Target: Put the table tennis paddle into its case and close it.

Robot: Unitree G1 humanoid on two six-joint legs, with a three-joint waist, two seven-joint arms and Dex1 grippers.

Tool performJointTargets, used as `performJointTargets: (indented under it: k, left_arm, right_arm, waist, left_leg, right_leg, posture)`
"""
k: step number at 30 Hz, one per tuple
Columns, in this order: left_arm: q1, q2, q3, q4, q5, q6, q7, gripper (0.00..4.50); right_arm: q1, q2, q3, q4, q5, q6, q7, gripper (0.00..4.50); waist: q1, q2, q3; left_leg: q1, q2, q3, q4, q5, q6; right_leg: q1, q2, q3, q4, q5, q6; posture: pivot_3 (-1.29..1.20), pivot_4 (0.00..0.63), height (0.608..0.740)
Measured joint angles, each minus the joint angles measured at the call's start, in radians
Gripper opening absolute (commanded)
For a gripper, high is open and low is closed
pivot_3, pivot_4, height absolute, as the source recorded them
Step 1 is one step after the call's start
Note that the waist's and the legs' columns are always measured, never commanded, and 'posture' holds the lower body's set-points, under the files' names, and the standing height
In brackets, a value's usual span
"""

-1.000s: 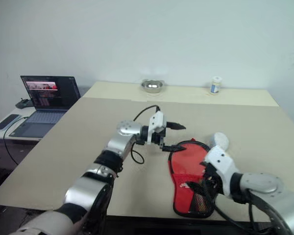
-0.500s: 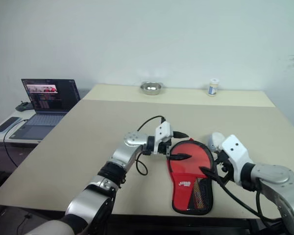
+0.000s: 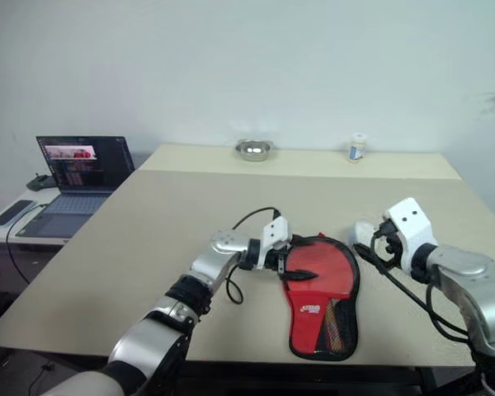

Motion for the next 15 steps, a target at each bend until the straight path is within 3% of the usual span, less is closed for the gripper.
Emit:
performJointTargets:
  k: [8, 15]
  left_arm:
    - [-0.020, -0.049, 0.002, 0.117, 0.019, -0.035, 0.008, 4.45]
    - [-0.034, -0.099, -0.002, 0.151, 0.047, -0.063, 0.034, 4.45]
  right_arm:
    - [-0.072, 0.075, 0.063, 0.153, -0.059, -0.063, -0.044, 4.50]
    - [-0.166, 0.184, 0.093, 0.429, -0.132, -0.162, -0.100, 4.50]
  waist:
    - [-0.004, 0.000, 0.000]
    - [-0.006, -0.001, -0.003]
  left_leg:
    - [-0.001, 0.000, 0.008, 0.000, 0.000, 0.000]
    - [-0.001, 0.000, 0.010, 0.000, 0.000, 0.000]
  right_leg:
    - [-0.006, 0.000, 0.008, 0.003, 0.000, 0.000]
    - [-0.008, 0.000, 0.011, 0.004, 0.001, 0.001]
  posture:
    - [0.00, 0.000, 0.740]
    - [0.00, 0.000, 0.740]
